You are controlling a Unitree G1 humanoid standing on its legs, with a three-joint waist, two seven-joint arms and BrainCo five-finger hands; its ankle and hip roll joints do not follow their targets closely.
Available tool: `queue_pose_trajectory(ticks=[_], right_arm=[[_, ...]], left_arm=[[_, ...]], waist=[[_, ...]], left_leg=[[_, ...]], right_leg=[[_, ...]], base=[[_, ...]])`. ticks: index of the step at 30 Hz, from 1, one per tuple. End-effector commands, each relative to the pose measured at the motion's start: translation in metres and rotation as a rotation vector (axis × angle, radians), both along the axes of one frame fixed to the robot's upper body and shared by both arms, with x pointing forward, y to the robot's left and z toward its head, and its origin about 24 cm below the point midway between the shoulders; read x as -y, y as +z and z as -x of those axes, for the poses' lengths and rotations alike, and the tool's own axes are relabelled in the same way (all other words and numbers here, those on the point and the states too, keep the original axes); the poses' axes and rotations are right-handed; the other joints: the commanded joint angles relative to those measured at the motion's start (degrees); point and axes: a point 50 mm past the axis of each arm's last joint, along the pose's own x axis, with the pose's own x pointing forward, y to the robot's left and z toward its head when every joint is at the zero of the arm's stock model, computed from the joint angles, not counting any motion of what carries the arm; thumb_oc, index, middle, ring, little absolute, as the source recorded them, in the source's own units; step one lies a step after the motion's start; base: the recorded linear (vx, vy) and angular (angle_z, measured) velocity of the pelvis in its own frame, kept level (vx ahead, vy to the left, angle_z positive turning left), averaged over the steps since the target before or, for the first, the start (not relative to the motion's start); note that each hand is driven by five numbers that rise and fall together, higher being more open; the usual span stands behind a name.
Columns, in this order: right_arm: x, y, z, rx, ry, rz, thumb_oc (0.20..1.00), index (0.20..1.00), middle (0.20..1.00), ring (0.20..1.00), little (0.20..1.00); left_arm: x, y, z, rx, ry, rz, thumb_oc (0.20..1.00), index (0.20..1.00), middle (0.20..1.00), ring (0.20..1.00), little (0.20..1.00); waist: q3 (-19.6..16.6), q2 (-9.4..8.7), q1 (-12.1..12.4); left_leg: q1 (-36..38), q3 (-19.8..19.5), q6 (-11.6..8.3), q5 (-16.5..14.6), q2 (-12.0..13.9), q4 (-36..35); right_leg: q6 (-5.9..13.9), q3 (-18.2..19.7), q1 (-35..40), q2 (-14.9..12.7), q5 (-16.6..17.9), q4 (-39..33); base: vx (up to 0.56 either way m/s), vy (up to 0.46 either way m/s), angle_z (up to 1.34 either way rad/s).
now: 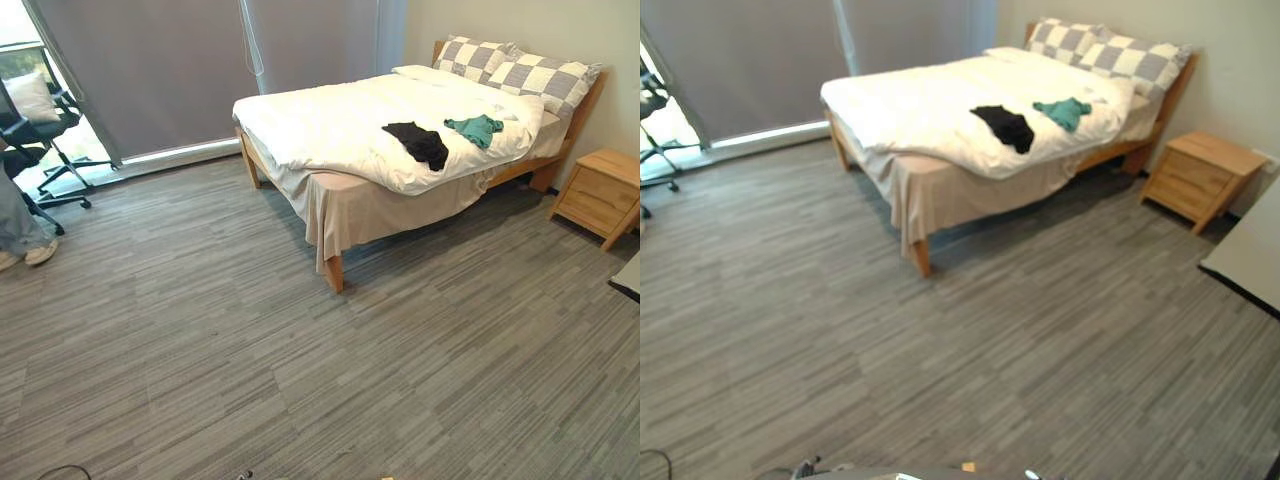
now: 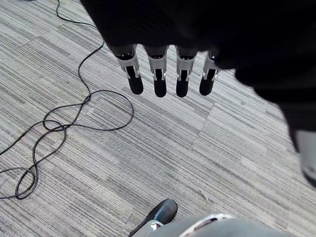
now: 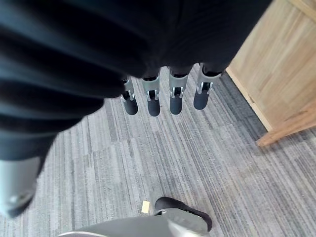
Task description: Tidy up the quilt and then pick up the clothes from the bed and put them into the laundry hamper.
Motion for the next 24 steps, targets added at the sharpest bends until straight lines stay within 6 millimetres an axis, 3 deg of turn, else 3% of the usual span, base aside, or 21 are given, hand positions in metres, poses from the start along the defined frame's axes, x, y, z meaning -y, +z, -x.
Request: queue_pose_trajectory(ticks=[1, 10, 14, 17, 19, 20, 22, 23, 24], right_arm=[[-0.001, 0.004, -0.027, 0.071, -0.005, 0.004, 1.0, 1.0, 1.0, 1.0, 1.0], [-0.001, 0.005, -0.034, 0.087, 0.006, 0.014, 1.0, 1.0, 1.0, 1.0, 1.0], [0.001, 0.014, -0.059, 0.214, -0.007, 0.037, 1.0, 1.0, 1.0, 1.0, 1.0], [0.003, 0.014, -0.056, 0.218, -0.042, 0.046, 1.0, 1.0, 1.0, 1.0, 1.0], [0.005, 0.013, -0.05, 0.195, -0.063, 0.05, 1.0, 1.0, 1.0, 1.0, 1.0], [0.007, 0.011, -0.041, 0.167, -0.093, 0.054, 1.0, 1.0, 1.0, 1.0, 1.0], [0.009, 0.009, -0.034, 0.152, -0.113, 0.055, 1.0, 1.0, 1.0, 1.0, 1.0], [0.009, 0.007, -0.024, 0.134, -0.177, 0.049, 1.0, 1.0, 1.0, 1.0, 1.0], [0.007, 0.006, -0.019, 0.125, -0.193, 0.044, 1.0, 1.0, 1.0, 1.0, 1.0]], left_arm=[[0.012, 0.005, -0.037, 0.098, -0.038, 0.017, 1.0, 1.0, 1.0, 1.0, 1.0], [0.01, 0.012, -0.058, 0.141, -0.2, -0.048, 1.0, 1.0, 1.0, 1.0, 1.0], [0.001, 0.019, -0.074, 0.213, -0.186, -0.091, 1.0, 1.0, 1.0, 1.0, 1.0], [-0.006, 0.019, -0.071, 0.202, -0.14, -0.127, 1.0, 1.0, 1.0, 1.0, 1.0], [-0.009, 0.019, -0.068, 0.189, -0.131, -0.138, 1.0, 1.0, 1.0, 1.0, 1.0], [-0.01, 0.017, -0.063, 0.17, -0.131, -0.142, 1.0, 1.0, 1.0, 1.0, 1.0], [-0.009, 0.017, -0.063, 0.166, -0.145, -0.143, 1.0, 1.0, 1.0, 1.0, 1.0], [-0.007, 0.017, -0.066, 0.171, -0.196, -0.152, 1.0, 1.0, 1.0, 1.0, 1.0], [-0.005, 0.018, -0.068, 0.171, -0.229, -0.157, 1.0, 1.0, 1.0, 1.0, 1.0]], waist=[[5.25, -1.29, -0.3], [7.29, -1.85, -0.43], [9.74, -2.59, 0.33], [11.81, -2.68, 0.28], [12.21, -2.64, -0.1], [12.29, -2.4, -0.8], [12.34, -2.16, -1.68], [12.46, -1.86, -4.01], [12.35, -1.72, -4.81]], left_leg=[[5.71, -1.7, -4.26, -4.3, 2.15, -3.73], [5.1, -0.84, -3.14, -4.87, 1.58, -3.73], [5.35, 0.11, -2.09, -5.73, 1.56, -3.73], [8.4, 1.98, -1.62, -7.15, 2.02, -3.73], [9.76, 2.26, -1.74, -8.09, 2.21, -3.73], [11.13, 2.39, -2.31, -9.16, 2.25, -3.73], [11.84, 1.85, -2.89, -9.88, 2.29, -3.73], [13.73, 1.1, -4.42, -11.6, 2.4, -3.73], [14.69, 1.03, -4.92, -12.42, 2.4, -3.73]], right_leg=[[9.14, 4.26, 7.05, -5.03, 4.9, -15.72], [9.74, 5.3, 4.74, -5.38, 4.66, -13.45], [11.15, 4.35, -0.72, -4.4, 3.16, -2.7], [13.75, -0.69, -6.06, -5.8, 6.55, 9.35], [13.72, -2.47, -8.18, -6.27, 7.46, 11.89], [13.13, -5.07, -10.06, -6.48, 6.49, 8.62], [12.56, -6.1, -9.42, -6.38, 6.15, 4.06], [12.91, -4.28, -11.21, -6.83, 9.52, -8.89], [13.43, -3.46, -12.14, -7.25, 10.56, -11.08]], base=[[0.0, 0.0, 0.0], [0.03, 0.058, -0.07], [0.01, 0.067, -0.16], [0.09, 0.04, -0.32], [0.22, 0.004, -0.24], [0.44, -0.029, -0.17], [0.45, -0.083, -0.02], [0.59, -0.145, 0.08], [0.59, -0.141, 0.14]])
